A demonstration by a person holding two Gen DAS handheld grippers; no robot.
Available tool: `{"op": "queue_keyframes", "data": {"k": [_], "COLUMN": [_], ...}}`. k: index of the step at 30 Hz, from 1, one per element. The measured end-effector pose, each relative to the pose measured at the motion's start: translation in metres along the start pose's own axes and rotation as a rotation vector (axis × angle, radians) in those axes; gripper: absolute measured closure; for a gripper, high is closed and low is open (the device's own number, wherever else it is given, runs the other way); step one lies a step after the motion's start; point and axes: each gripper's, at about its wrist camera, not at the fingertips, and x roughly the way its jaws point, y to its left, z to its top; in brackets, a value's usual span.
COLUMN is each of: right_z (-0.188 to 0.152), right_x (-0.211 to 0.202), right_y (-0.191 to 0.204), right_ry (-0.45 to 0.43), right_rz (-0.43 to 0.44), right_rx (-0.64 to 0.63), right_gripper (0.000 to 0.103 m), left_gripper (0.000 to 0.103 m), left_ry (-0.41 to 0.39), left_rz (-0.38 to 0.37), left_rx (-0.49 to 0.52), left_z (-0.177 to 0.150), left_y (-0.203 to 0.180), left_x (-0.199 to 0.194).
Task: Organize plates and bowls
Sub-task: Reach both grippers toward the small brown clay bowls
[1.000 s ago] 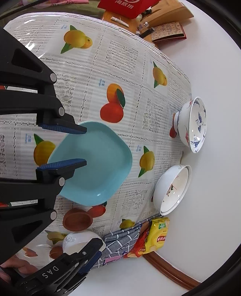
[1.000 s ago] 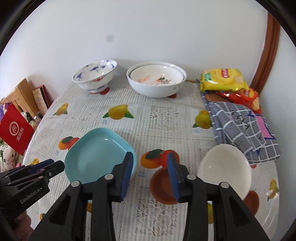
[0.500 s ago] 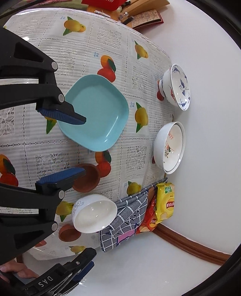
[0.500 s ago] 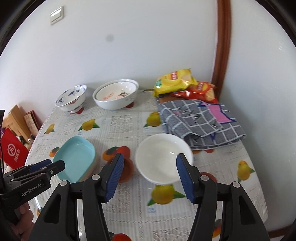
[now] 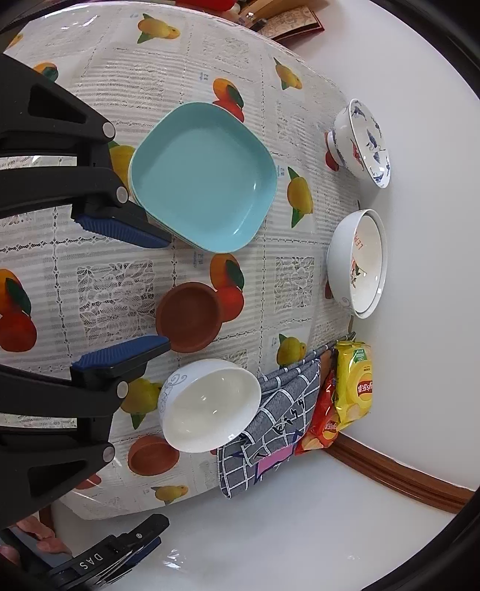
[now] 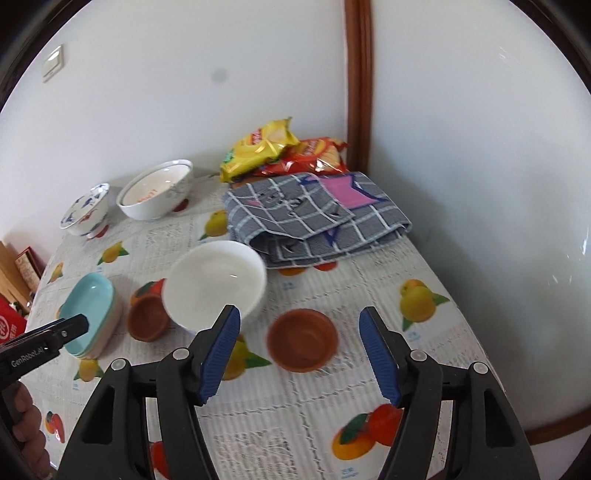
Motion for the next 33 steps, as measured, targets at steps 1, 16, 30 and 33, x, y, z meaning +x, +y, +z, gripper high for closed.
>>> {"op": "queue_keyframes", "data": {"k": [1, 16, 30, 33], "right_z": [-0.003, -0.028, -0.029, -0.028], "right_x": [0.004, 0.064, 0.106, 0.111], "right_y": [-0.007, -0.038, -0.036, -0.036], "right_ry": [0.01, 0.166, 0.229, 0.238], "right_rz": [-0.01, -0.014, 0.009, 0.019], "right_rx": [0.019, 0.056, 0.073, 0.08], "right_gripper": [0.037, 0.037, 0.049, 0.053], "left_gripper": [0.056, 0.053, 0.055, 0.055], "left_ry": [0.004, 0.094, 0.133, 0.135], "left_rz": [0.002, -0.018, -0.014, -0.013], "left_rx": [-0.005, -0.071, -0.08, -0.076], "left_z": [0.0, 0.0, 0.01, 0.011], "left_y": [0.0, -0.003, -0.005, -0.006], "left_x": [0.003, 0.058, 0.095, 0.099]}}
